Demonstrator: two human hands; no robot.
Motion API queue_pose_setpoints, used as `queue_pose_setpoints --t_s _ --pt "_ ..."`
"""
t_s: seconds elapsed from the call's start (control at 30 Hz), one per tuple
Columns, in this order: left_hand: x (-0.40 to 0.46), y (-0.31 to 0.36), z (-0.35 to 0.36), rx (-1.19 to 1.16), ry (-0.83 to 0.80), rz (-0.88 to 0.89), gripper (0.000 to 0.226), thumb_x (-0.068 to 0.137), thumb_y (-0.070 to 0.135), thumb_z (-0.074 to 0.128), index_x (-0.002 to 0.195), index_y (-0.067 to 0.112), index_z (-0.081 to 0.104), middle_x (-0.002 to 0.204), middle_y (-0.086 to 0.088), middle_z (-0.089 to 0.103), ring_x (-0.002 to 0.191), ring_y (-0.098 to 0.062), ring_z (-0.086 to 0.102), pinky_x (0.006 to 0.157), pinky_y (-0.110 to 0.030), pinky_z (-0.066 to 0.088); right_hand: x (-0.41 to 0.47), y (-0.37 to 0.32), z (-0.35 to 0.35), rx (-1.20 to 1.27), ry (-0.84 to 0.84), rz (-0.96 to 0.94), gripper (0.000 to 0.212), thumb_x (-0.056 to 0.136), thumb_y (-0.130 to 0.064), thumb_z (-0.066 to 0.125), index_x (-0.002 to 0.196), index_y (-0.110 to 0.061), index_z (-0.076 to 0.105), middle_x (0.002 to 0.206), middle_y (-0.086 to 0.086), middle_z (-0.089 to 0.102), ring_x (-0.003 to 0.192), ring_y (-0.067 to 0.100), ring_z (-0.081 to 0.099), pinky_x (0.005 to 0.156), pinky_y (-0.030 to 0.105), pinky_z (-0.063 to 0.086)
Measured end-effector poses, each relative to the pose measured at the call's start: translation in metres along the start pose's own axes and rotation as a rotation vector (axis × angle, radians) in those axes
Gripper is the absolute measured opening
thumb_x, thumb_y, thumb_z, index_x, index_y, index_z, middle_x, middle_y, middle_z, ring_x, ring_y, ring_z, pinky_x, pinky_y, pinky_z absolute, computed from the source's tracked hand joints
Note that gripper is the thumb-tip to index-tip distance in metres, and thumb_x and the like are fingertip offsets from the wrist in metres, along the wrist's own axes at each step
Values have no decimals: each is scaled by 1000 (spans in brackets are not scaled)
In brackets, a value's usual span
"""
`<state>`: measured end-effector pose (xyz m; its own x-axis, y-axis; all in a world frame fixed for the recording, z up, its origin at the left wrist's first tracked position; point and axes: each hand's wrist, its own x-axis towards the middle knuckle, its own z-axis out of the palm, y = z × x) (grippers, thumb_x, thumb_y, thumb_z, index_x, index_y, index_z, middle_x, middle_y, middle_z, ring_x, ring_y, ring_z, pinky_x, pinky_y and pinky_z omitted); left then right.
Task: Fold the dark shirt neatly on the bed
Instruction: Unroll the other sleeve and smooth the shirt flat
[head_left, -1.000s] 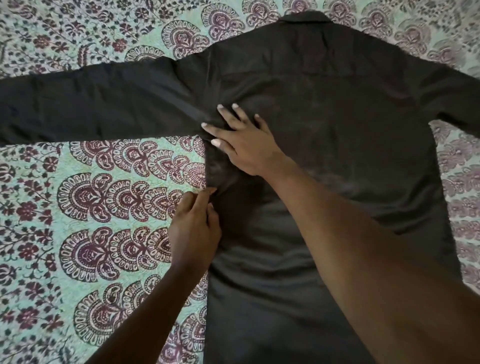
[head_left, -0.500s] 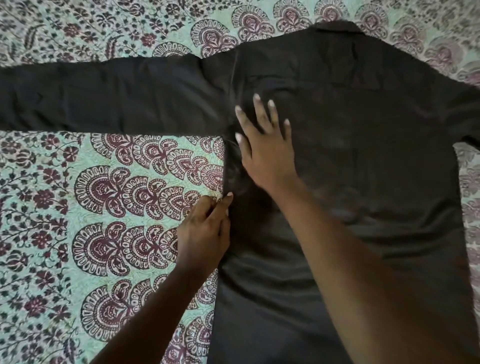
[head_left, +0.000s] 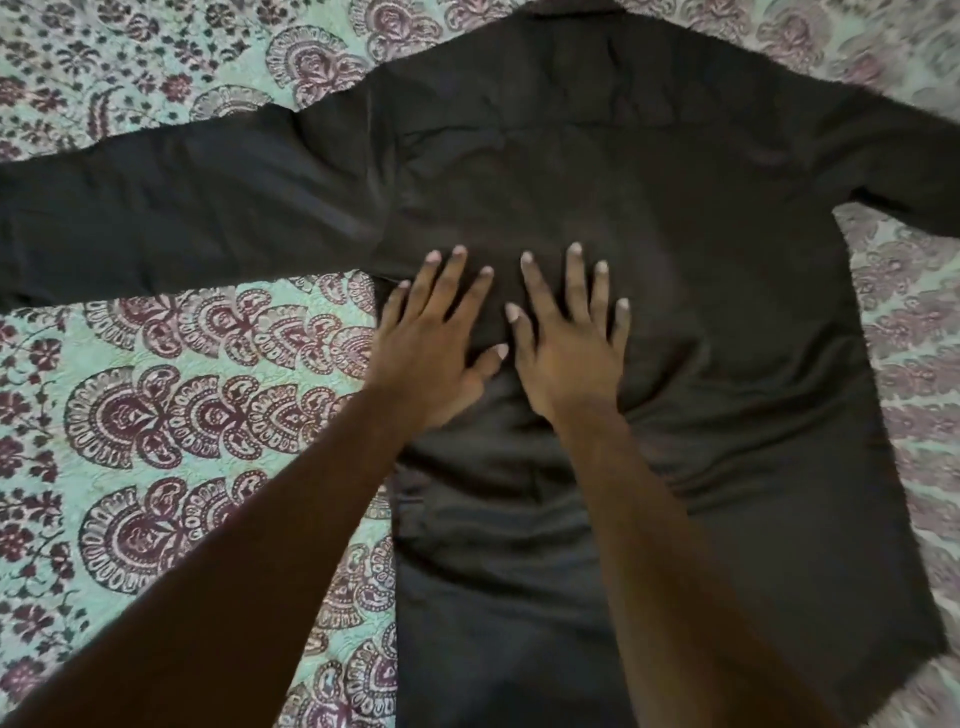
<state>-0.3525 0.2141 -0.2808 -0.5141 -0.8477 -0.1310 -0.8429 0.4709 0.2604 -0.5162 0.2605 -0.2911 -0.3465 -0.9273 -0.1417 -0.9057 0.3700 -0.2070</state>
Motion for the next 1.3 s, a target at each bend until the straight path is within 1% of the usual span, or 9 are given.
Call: queue_pose_setpoints --t_s 0.17,0.33,0.47,0.53,0.7,0.83,0.93,1.07,1.3 --pt "2 1 12 86 -74 -8 117 74 96 32 167 28 8 176 -6 -4 161 -35 1 126 -58 17 -73 85 -10 -54 95 326 72 95 -82 31 160 -56 15 175 -6 9 161 28 12 123 63 17" --pt "-13 30 10 95 -119 102 105 85 90 27 167 30 2 175 -5 -9 161 -37 -4 128 -61 11 -83 144 -29 45 118 624 82 92 -87 19 163 -46 17 175 10 1 160 41 -2 124 68 5" --pt "-52 82 27 113 -140 282 102 88 89 31 167 29 6 176 -3 -6 162 -34 -3 126 -64 11 -39 138 -33 -72 82 16 73 99 -76 27 163 -41 23 176 4 6 162 33 4 126 61 12" --pt "-68 106 36 121 -143 298 102 87 90 33 167 31 8 176 -4 -7 161 -38 -6 126 -66 10 -33 163 -34 -60 16 -42 70 98 -77 26 162 -51 14 176 -6 1 162 26 3 127 60 12" --pt "-97 148 45 136 -158 353 95 89 82 43 166 31 20 176 -4 5 159 -47 1 121 -73 13 -86 241 -50 23 63 434 74 96 -81 23 162 -52 5 176 -4 -1 162 27 0 127 60 10" --pt "-115 158 55 156 -110 443 77 99 62 49 164 27 29 175 -4 12 161 -32 14 121 -66 24 -77 260 -63 107 63 608 85 92 -85 16 165 -42 8 175 11 -5 160 37 -8 125 67 4" --pt "-132 166 65 173 -92 495 78 99 59 49 165 23 27 175 -2 10 161 -26 13 126 -57 22 -57 221 -65 6 194 328 80 99 -76 25 166 -32 19 175 14 5 160 41 2 126 66 6" --pt "-155 182 72 175 -150 485 88 95 65 50 165 18 23 175 -2 11 162 -26 12 127 -56 20 -98 193 -44 -54 60 -132 69 103 -71 32 164 -45 15 176 1 -2 162 30 -3 127 64 8" --pt "-216 222 78 129 -302 716 90 95 68 47 167 25 15 176 2 3 161 -35 5 126 -56 9 -219 285 -40 -11 79 497 82 100 -75 26 167 -32 8 175 8 7 160 36 11 125 63 15"
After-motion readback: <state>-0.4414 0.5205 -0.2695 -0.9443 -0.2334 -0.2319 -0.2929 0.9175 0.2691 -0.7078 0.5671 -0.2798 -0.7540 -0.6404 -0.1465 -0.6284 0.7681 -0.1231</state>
